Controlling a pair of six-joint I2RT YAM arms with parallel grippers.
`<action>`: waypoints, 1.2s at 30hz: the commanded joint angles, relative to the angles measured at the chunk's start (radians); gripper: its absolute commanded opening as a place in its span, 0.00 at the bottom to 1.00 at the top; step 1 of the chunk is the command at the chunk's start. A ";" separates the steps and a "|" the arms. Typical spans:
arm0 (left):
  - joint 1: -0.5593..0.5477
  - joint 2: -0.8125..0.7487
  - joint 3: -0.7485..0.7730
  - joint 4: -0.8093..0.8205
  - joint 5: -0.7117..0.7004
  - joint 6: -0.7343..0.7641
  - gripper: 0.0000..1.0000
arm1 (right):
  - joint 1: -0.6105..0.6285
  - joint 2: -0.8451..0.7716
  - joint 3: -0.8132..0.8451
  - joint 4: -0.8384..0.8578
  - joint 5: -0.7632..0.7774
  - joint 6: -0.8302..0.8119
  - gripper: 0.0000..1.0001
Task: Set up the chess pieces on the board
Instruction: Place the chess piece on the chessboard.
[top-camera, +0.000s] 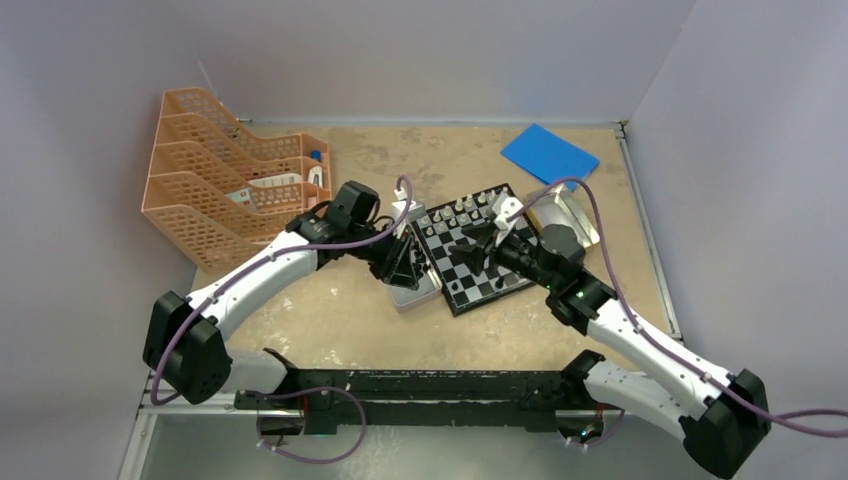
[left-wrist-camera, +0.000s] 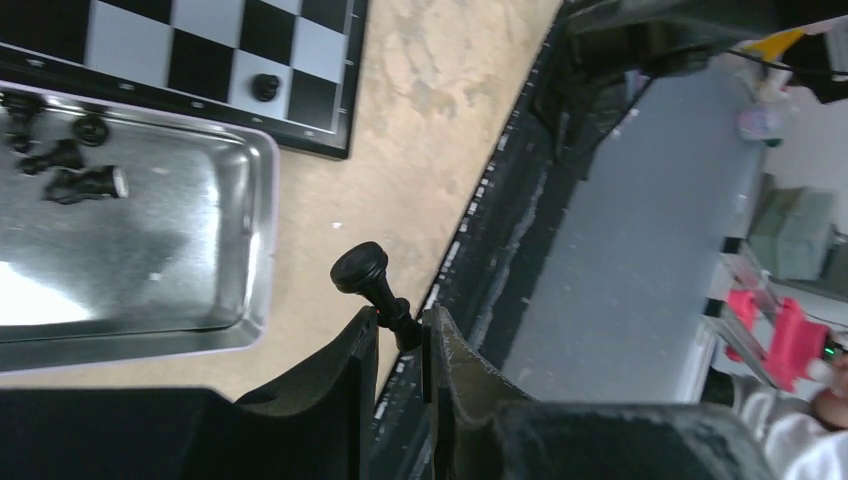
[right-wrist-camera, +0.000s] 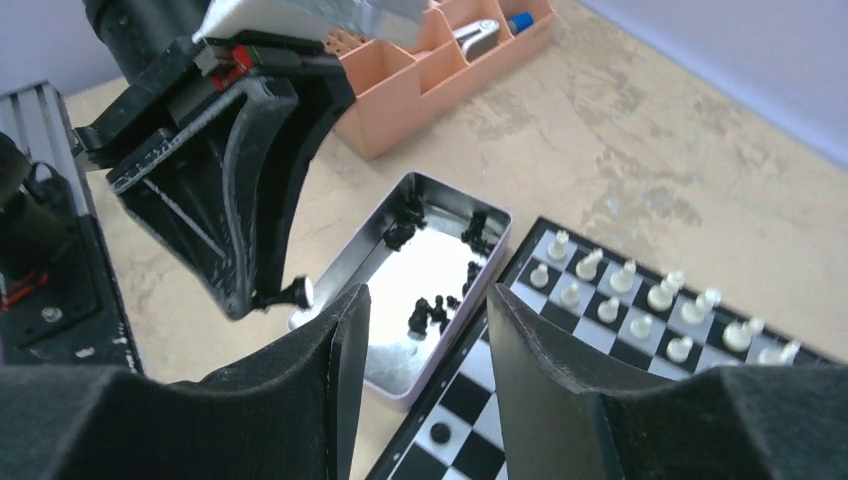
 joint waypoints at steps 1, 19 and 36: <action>0.007 -0.054 0.033 -0.006 0.153 -0.049 0.00 | 0.101 0.078 0.125 -0.009 -0.022 -0.299 0.51; 0.007 -0.092 0.044 -0.029 0.241 -0.037 0.00 | 0.252 0.104 0.095 -0.102 -0.143 -0.828 0.54; 0.007 -0.047 0.085 -0.039 0.275 -0.035 0.00 | 0.319 0.129 0.110 -0.086 -0.106 -0.884 0.54</action>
